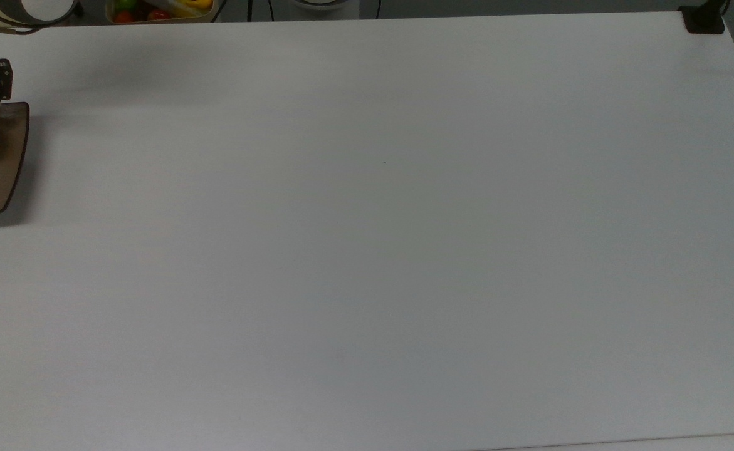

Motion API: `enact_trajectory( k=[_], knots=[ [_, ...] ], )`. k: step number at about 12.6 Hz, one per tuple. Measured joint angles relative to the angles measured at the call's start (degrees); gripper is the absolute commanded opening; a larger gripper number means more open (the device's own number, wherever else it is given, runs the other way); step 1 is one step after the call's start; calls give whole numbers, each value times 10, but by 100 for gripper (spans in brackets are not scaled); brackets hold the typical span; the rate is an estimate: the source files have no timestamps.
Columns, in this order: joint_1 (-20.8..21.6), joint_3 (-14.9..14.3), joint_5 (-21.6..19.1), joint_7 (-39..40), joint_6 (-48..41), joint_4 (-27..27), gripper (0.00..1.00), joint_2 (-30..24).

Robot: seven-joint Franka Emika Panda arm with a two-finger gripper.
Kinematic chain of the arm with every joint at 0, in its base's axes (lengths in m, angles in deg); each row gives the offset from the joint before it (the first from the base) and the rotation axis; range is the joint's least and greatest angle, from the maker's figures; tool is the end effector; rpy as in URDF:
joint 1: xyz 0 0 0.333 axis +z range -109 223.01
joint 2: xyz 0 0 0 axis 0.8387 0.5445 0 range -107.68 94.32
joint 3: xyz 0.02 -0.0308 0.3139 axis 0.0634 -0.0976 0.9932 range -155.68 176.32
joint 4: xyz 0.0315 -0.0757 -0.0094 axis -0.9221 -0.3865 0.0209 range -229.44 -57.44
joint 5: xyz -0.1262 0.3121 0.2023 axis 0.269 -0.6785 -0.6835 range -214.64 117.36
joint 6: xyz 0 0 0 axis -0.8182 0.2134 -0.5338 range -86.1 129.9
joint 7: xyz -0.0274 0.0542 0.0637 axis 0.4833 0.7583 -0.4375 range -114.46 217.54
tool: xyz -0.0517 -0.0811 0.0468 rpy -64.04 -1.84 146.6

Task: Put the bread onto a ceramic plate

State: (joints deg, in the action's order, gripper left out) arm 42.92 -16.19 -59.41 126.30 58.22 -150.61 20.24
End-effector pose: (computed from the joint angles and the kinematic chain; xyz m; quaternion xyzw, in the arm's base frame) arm 0.5553 -0.4221 0.3878 0.9438 0.2666 0.0813 0.1776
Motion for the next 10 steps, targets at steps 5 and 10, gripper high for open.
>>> enact_trajectory(
  k=[5, 10],
  knots=[
    [2, 3, 0, -24, 0, 10, 100, -3],
    [10, 12, -1, -99, -136, 19, 100, -86]
  ],
)
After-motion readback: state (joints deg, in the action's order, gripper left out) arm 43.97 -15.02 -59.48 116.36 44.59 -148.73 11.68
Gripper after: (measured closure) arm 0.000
